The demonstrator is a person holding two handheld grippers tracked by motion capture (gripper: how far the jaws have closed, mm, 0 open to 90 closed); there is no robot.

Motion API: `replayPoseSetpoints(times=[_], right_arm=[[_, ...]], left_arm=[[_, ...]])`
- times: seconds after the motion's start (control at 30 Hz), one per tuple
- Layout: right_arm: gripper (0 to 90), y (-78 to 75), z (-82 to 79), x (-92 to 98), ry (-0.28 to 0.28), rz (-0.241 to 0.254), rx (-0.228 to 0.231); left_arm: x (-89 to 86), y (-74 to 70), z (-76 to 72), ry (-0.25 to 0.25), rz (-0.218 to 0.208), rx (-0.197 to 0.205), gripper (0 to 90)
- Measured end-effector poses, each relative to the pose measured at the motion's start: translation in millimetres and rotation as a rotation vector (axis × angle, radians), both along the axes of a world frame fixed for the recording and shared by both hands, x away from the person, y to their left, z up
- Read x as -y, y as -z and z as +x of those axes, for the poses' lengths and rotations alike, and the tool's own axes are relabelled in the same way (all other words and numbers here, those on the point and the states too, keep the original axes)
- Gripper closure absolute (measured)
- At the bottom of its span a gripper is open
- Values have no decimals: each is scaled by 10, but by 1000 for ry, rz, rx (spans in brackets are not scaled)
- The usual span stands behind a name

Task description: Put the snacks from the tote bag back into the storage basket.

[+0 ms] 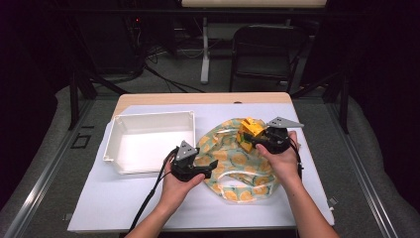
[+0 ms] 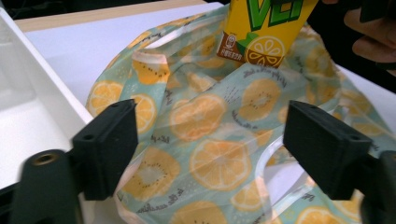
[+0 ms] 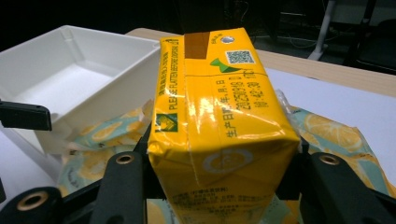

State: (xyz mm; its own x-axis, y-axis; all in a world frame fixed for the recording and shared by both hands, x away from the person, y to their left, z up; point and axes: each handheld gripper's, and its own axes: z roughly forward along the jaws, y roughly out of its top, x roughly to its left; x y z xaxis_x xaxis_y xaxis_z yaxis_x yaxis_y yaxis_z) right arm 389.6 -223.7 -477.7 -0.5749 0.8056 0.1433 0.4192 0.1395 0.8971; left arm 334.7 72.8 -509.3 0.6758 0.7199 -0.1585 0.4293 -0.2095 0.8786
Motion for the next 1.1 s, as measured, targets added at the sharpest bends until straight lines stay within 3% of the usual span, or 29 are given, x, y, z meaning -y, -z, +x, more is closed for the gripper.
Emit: replayPoseSetpoints(times=[0.2, 0.43, 0.77, 1.1], right_arm=[[500, -111, -84, -35, -14, 26, 3], [500, -179, -174, -117, -39, 34, 12], [500, -258, -302, -273, -89, 56, 5], [500, -285, -418, -476, -143, 66, -6]], left_arm=[[3, -52, -35, 1, 1, 13, 63], [21, -76, -64, 12, -6, 25, 57], [79, -120, -134, 36, 7, 75, 56], [112, -123, -164, 55, -2, 89, 64]])
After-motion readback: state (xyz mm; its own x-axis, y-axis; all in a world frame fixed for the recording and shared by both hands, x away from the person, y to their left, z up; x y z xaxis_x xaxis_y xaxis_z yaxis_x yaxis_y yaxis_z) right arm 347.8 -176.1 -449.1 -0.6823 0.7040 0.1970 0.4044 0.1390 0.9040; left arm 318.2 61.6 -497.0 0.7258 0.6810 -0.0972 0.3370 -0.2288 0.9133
